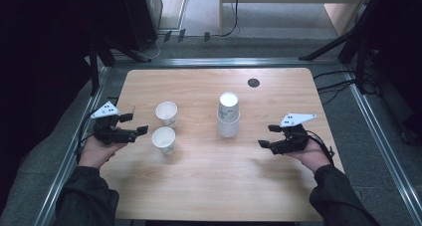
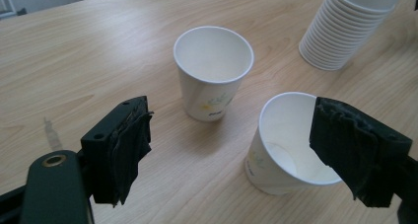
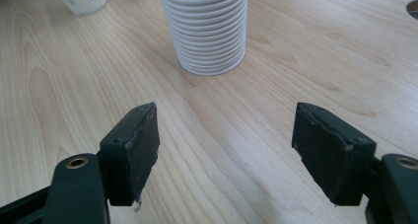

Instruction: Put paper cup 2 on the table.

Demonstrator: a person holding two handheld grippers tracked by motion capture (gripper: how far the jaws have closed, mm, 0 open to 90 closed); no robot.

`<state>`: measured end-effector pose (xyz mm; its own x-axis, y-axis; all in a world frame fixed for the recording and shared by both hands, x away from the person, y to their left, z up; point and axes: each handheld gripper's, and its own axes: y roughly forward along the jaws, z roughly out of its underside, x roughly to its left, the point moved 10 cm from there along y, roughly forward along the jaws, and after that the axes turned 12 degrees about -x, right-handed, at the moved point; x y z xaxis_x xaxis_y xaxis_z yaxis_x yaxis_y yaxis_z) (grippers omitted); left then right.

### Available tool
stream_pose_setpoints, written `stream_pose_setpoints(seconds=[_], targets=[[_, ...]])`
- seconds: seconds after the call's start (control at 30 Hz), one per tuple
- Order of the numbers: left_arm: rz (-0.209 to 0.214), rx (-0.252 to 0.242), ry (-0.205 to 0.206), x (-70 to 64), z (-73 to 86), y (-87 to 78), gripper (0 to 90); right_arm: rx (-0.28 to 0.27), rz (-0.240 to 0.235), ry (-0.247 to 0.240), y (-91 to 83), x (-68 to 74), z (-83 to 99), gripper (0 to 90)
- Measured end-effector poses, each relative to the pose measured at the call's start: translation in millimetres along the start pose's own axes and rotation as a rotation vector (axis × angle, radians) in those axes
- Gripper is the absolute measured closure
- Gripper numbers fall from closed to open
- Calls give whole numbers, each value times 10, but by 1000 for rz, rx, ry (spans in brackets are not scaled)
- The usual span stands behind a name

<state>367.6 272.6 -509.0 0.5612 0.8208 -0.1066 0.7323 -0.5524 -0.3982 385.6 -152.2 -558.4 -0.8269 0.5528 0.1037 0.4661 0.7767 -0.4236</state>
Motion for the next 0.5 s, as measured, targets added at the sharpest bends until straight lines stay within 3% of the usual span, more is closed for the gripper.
stream_pose_setpoints(seconds=[0.3, 0.5], targets=[[-57, 13, 1, 148, 118, -22, 160, -18, 46, 7, -53, -121, 14, 255], [-71, 28, -5, 189, 168, -12, 160, -28, 66, 6, -88, -172, 10, 248]])
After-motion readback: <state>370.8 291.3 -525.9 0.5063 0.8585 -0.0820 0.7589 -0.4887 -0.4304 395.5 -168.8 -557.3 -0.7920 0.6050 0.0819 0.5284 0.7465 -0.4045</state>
